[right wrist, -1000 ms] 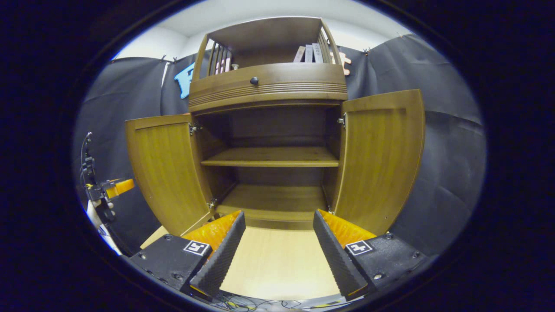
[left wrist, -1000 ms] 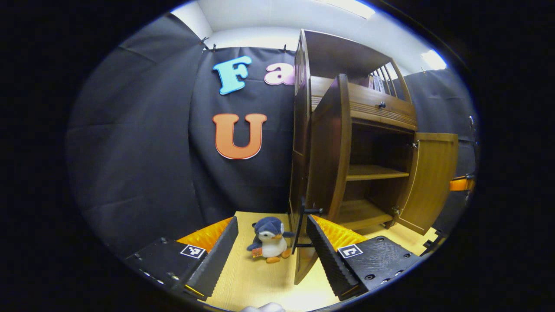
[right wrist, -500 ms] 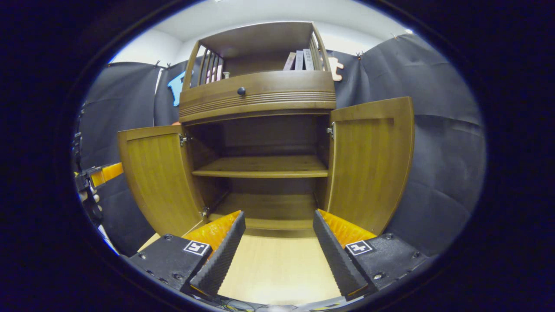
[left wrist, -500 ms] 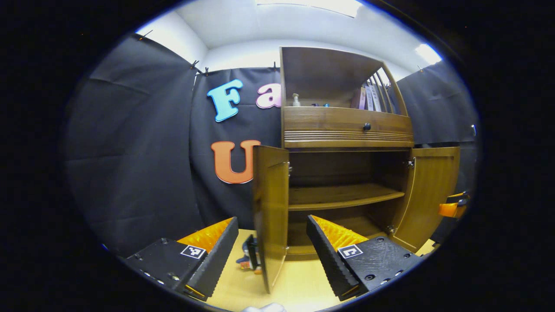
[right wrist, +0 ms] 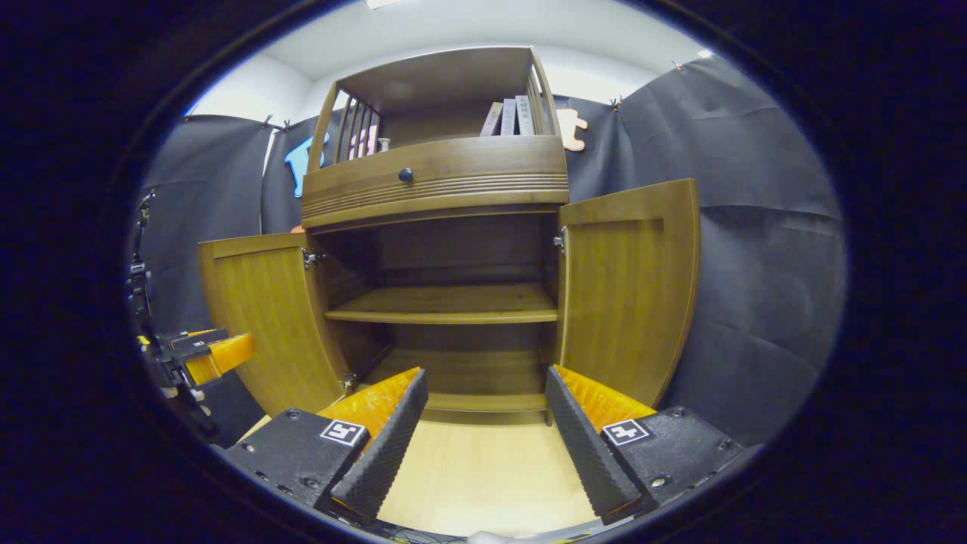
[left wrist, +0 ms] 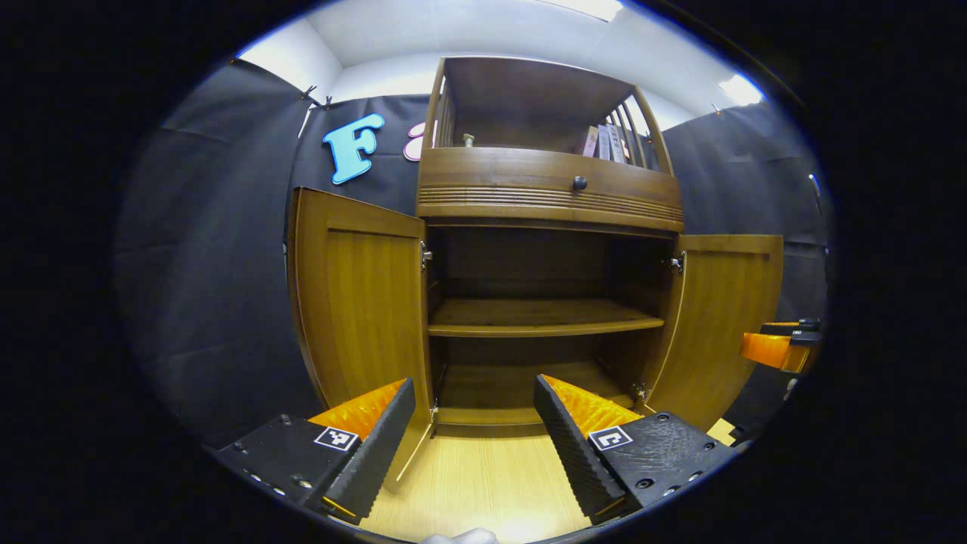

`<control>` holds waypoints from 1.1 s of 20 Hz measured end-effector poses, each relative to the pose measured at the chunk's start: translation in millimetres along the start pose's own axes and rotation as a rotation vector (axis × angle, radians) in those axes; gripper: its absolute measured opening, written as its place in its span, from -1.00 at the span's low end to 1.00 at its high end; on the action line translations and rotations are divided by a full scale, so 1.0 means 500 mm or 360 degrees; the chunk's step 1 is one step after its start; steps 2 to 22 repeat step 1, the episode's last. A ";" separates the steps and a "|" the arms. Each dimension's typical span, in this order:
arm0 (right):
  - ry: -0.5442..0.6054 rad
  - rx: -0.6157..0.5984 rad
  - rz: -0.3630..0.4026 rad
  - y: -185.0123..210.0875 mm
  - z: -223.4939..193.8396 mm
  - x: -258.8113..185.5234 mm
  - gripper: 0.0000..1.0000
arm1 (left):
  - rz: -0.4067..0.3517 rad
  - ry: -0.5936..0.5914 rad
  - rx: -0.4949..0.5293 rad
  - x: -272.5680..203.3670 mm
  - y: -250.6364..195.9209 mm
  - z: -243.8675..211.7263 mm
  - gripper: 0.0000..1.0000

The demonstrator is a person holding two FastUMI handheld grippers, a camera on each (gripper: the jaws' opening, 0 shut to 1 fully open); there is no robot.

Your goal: Open the right door of the double-door shoe cabinet with the right hand, and open the left door with the left hand.

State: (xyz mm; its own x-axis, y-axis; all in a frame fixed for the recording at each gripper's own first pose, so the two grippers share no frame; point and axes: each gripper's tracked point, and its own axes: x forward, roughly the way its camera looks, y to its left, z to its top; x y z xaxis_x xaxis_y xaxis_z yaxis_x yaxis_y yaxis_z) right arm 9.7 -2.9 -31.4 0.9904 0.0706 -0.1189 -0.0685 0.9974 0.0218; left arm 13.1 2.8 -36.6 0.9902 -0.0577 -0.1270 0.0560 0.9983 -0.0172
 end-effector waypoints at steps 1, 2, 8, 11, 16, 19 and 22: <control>0.0008 -0.0001 -0.0002 -0.003 -0.002 0.000 0.99 | -0.0002 0.0010 0.0020 0.001 -0.003 -0.006 0.89; 0.0008 -0.0001 -0.0002 -0.003 -0.002 0.000 0.99 | -0.0002 0.0010 0.0020 0.001 -0.003 -0.006 0.89; 0.0008 -0.0001 -0.0002 -0.003 -0.002 0.000 0.99 | -0.0002 0.0010 0.0020 0.001 -0.003 -0.006 0.89; 0.0008 -0.0001 -0.0002 -0.003 -0.002 0.000 0.99 | -0.0002 0.0010 0.0020 0.001 -0.003 -0.006 0.89; 0.0008 -0.0001 -0.0002 -0.003 -0.002 0.000 0.99 | -0.0002 0.0010 0.0020 0.001 -0.003 -0.006 0.89; 0.0008 -0.0001 -0.0002 -0.003 -0.002 0.000 0.99 | -0.0002 0.0010 0.0020 0.001 -0.003 -0.006 0.89; 0.0008 -0.0001 -0.0002 -0.003 -0.002 0.000 0.99 | -0.0002 0.0010 0.0020 0.001 -0.003 -0.006 0.89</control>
